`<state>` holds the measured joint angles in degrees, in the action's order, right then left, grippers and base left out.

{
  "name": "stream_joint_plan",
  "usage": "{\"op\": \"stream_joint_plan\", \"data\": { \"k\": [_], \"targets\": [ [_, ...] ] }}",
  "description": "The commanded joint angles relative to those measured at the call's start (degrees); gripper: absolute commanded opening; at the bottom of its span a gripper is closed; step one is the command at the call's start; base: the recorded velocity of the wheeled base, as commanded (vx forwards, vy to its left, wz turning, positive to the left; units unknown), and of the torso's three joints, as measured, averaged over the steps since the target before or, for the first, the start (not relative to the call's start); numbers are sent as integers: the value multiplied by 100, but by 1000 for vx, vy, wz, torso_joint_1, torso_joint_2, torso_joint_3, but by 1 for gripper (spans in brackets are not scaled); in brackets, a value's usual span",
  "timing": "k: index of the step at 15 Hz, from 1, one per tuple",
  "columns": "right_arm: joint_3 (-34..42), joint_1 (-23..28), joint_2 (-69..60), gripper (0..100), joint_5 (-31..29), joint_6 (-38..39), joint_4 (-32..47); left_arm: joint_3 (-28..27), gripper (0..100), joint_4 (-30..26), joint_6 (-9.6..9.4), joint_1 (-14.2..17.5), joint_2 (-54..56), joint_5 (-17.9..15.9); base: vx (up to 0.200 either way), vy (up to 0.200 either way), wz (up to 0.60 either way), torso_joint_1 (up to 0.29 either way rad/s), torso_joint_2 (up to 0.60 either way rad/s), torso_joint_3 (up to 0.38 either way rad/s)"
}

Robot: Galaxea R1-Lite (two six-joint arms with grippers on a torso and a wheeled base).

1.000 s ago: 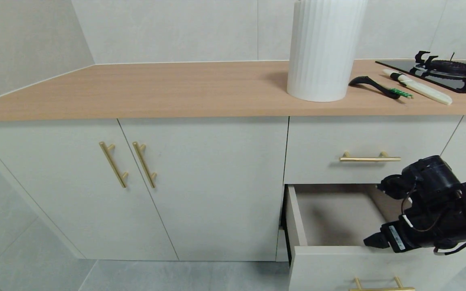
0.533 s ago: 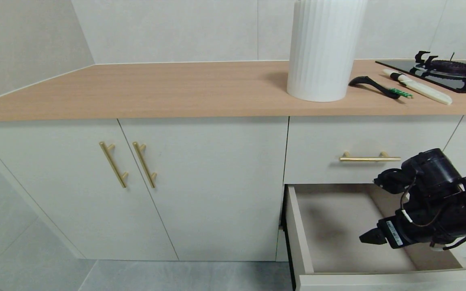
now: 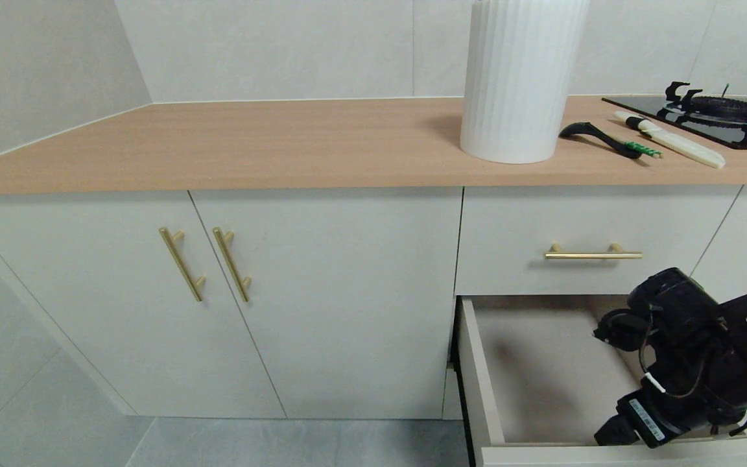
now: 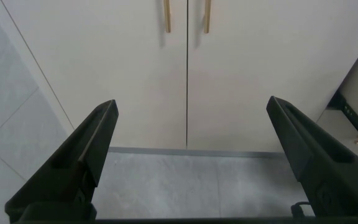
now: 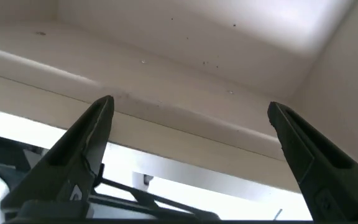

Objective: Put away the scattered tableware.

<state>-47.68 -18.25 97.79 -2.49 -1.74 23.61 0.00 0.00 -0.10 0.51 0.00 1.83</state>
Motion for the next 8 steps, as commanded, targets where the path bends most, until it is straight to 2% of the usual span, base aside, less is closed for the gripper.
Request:
{"op": "stream_joint_plan", "data": {
  "k": [1,5,8],
  "targets": [
    [-14,-47,-6,100,3,-116,240,0,100,0,1,2,0,2,0,0,0,0,0,0],
    [-5,-74,-94,100,3,-643,996,0,100,0,1,2,0,2,0,0,0,0,0,0],
    [13,-337,-103,100,-24,-731,1515,0,100,0,1,2,0,2,0,0,0,0,0,0]
  ]
}}
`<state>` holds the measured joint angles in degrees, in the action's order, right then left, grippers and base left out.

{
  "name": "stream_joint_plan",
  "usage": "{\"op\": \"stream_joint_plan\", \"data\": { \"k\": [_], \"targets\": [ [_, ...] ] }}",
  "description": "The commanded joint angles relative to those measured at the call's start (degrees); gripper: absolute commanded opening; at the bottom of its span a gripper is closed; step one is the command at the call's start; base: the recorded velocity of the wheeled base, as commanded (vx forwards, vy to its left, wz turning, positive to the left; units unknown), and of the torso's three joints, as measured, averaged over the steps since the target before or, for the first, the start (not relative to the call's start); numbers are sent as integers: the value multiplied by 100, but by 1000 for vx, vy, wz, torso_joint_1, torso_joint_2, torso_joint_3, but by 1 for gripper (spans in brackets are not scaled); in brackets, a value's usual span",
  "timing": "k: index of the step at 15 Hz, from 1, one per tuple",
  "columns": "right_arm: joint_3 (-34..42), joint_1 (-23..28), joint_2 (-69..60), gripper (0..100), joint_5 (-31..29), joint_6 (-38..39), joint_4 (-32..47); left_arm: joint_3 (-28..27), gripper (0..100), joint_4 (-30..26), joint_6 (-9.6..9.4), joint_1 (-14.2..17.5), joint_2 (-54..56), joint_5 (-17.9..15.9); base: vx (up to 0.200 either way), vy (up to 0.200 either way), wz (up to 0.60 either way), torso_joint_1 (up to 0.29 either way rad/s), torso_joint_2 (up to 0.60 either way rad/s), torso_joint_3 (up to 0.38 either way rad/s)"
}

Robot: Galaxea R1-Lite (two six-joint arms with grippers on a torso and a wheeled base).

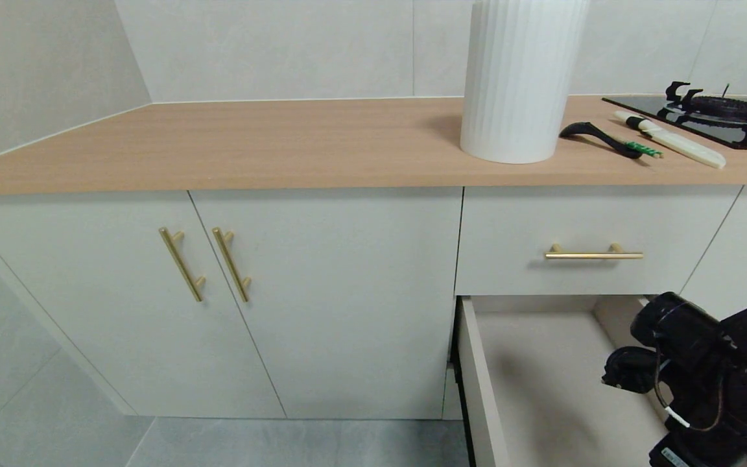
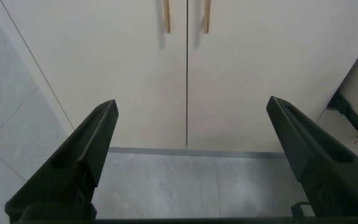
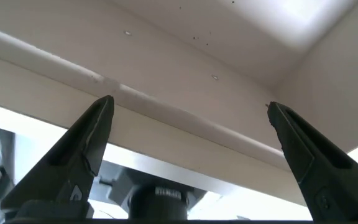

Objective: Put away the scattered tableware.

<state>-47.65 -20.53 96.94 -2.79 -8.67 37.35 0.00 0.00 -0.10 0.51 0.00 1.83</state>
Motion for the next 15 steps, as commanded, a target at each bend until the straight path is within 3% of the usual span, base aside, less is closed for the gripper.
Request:
{"op": "stream_joint_plan", "data": {
  "k": [1,5,9,13,15],
  "targets": [
    [10,-136,-8,100,-20,-47,202,0,100,0,1,2,0,2,0,0,0,0,0,0],
    [-218,-144,-61,100,-125,5,185,0,100,0,1,2,0,2,0,0,0,0,0,0],
    [-816,-56,-940,100,-81,1007,167,0,100,0,1,2,0,2,0,0,0,0,0,0],
    [-719,234,-2039,100,33,1051,-826,0,100,0,1,2,0,2,0,0,0,0,0,0],
    [-719,444,-2214,100,24,1007,-896,0,100,0,1,2,0,2,0,0,0,0,0,0]
  ]
}}
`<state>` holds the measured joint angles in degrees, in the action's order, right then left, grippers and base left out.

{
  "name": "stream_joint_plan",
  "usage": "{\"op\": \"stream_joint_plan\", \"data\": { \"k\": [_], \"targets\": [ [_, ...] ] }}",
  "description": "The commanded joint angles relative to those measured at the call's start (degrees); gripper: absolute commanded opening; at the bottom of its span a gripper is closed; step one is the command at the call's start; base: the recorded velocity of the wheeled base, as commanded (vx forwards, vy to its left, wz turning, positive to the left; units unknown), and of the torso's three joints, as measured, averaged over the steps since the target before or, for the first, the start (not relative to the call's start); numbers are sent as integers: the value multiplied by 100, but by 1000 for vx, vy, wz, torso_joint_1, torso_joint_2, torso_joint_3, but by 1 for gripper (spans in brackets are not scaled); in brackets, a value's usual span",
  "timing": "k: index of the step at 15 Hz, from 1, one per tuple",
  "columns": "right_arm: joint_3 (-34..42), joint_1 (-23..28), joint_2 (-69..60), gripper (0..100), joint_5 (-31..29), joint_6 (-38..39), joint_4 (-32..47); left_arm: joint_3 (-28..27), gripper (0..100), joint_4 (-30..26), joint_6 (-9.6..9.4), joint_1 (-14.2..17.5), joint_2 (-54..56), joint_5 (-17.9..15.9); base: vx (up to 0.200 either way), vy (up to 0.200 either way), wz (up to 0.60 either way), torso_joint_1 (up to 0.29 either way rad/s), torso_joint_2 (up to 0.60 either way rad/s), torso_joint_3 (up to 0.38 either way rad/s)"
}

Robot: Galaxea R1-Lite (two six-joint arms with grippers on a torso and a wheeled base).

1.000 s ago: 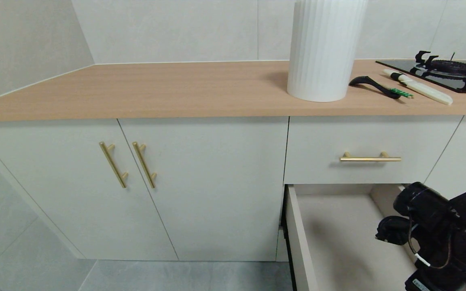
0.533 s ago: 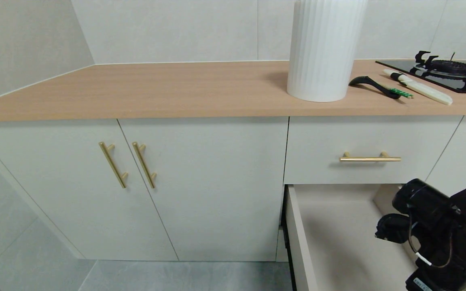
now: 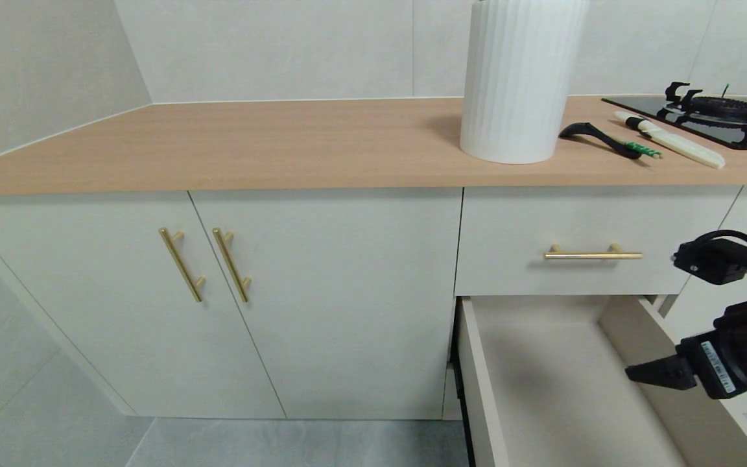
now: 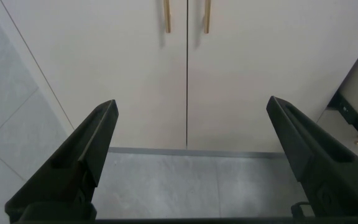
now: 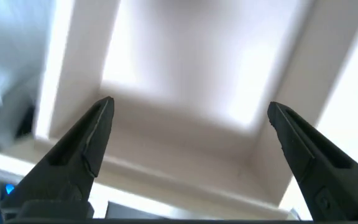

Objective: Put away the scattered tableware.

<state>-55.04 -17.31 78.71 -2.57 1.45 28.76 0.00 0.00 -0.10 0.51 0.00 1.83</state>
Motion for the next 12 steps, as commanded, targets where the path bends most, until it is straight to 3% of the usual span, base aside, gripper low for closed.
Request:
{"op": "stream_joint_plan", "data": {
  "k": [1,6,12],
  "targets": [
    [11,167,-453,100,2,-40,-37,0,100,0,1,2,0,2,0,0,0,0,0,0],
    [37,175,-489,100,-6,-171,-28,0,100,0,1,2,0,2,0,0,0,41,-162,-173],
    [90,202,-497,100,-24,-215,-37,0,100,0,1,2,0,2,0,0,0,145,-489,-309]
  ]
}}
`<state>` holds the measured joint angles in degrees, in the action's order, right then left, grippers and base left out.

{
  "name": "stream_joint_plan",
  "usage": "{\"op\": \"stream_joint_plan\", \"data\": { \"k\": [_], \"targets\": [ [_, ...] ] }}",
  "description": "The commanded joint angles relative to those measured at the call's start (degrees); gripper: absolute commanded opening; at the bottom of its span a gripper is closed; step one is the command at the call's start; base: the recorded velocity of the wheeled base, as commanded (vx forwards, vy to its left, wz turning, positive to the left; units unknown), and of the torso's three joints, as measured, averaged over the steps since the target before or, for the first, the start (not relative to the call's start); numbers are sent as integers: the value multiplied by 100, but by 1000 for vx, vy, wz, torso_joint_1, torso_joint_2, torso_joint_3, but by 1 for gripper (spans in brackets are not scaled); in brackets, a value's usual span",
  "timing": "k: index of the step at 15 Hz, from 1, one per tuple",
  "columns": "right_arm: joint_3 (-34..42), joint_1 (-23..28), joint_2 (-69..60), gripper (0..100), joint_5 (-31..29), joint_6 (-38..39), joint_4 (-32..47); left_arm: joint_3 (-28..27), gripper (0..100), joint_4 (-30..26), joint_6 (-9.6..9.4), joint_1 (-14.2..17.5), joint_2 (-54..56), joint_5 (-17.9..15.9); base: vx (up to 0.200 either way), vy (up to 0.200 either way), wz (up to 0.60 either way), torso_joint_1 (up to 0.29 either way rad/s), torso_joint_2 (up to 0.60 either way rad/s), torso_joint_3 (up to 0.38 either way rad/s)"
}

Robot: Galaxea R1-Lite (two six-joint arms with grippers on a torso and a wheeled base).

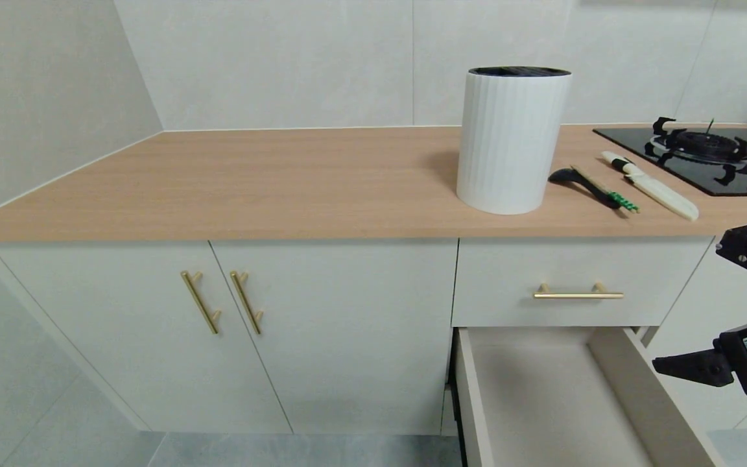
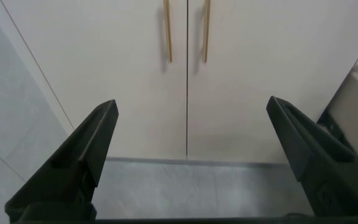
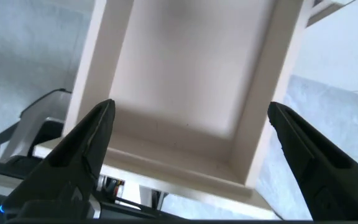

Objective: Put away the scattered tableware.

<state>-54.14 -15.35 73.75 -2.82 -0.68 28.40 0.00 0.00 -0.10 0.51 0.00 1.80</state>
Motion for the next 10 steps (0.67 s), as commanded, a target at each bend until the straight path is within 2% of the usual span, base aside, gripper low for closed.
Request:
{"op": "stream_joint_plan", "data": {
  "k": [1,5,6,7,8,10],
  "targets": [
    [0,5,-1,100,-8,-2,-2,0,100,0,1,2,0,4,0,0,0,173,-471,-300],
    [-53,5,-19,100,-26,-11,-19,0,100,0,1,2,0,4,0,0,0,178,-474,-289],
    [-211,5,51,100,-26,-28,-239,0,100,0,1,2,0,4,0,0,0,134,-339,-198],
    [-431,76,254,100,-52,-134,-494,0,100,0,1,2,0,4,0,0,0,71,-193,-105],
    [-958,392,596,100,-123,-257,-590,0,100,0,1,2,0,4,0,0,0,36,-105,-56],
    [-1969,550,1256,100,-140,-231,-485,0,100,0,1,2,0,4,0,0,0,11,-25,-16]
  ]
}}
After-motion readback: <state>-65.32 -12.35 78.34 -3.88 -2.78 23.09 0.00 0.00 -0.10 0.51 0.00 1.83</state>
